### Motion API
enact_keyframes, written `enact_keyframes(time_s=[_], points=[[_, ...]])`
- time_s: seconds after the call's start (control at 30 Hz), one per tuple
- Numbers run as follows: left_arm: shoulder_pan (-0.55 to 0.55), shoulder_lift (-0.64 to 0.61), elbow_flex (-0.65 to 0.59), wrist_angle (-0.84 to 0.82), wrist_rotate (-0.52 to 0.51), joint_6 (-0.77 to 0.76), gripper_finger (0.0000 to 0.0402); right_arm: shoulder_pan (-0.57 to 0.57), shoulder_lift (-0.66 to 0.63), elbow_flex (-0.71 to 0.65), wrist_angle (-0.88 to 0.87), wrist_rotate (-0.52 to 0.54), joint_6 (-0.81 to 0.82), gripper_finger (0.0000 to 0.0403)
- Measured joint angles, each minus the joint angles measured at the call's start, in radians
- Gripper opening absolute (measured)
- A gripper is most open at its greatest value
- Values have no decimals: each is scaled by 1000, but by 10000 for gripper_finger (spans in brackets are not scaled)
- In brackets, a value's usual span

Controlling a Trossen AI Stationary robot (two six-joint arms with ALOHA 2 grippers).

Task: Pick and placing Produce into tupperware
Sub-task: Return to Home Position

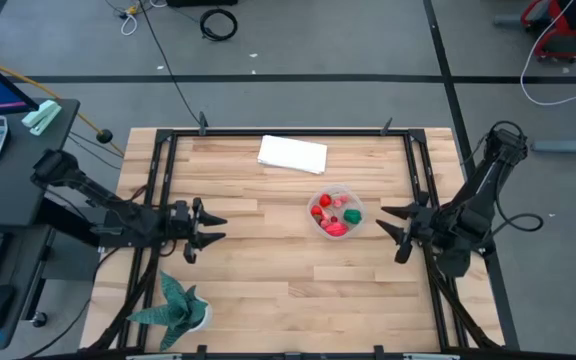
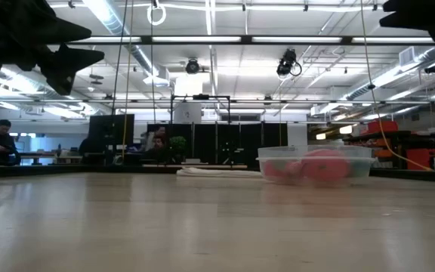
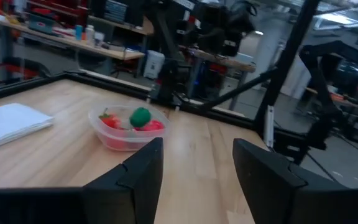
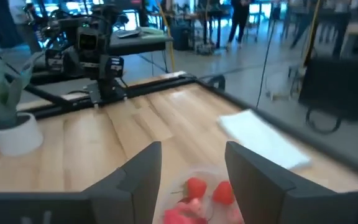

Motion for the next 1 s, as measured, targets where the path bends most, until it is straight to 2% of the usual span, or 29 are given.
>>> enact_keyframes(time_s=[0.1,0.2,0.27,0.37,0.4,0.43,0.5,0.6,0.7,0.8,0.93,1.0], points=[[56,0,0,3,95,-3,198,-40,22,0,126,-75,-29,187],[96,0,0,4,133,-2,194,-89,74,0,391,-203,-297,187],[118,0,0,4,144,-2,193,-144,109,0,630,-381,-557,187],[146,0,0,4,182,-3,195,-260,151,0,922,-789,-925,187],[154,0,0,4,199,-3,196,-304,157,0,968,-902,-989,187],[160,0,0,3,215,-3,197,-351,160,1,990,-970,-1007,187],[166,1,-1,3,240,-3,199,-443,160,1,968,-999,-958,187],[166,2,-1,-3,243,-3,198,-565,164,1,832,-1005,-747,187],[166,2,-1,-4,243,18,193,-612,184,-6,746,-1034,-632,187],[166,2,-1,-5,243,11,191,-615,208,-75,852,-1034,-655,187],[166,2,-1,-11,243,5,195,-616,214,-237,1172,-1046,-709,187],[166,2,-1,-11,243,5,198,-616,200,-314,1277,-1061,-716,187]])
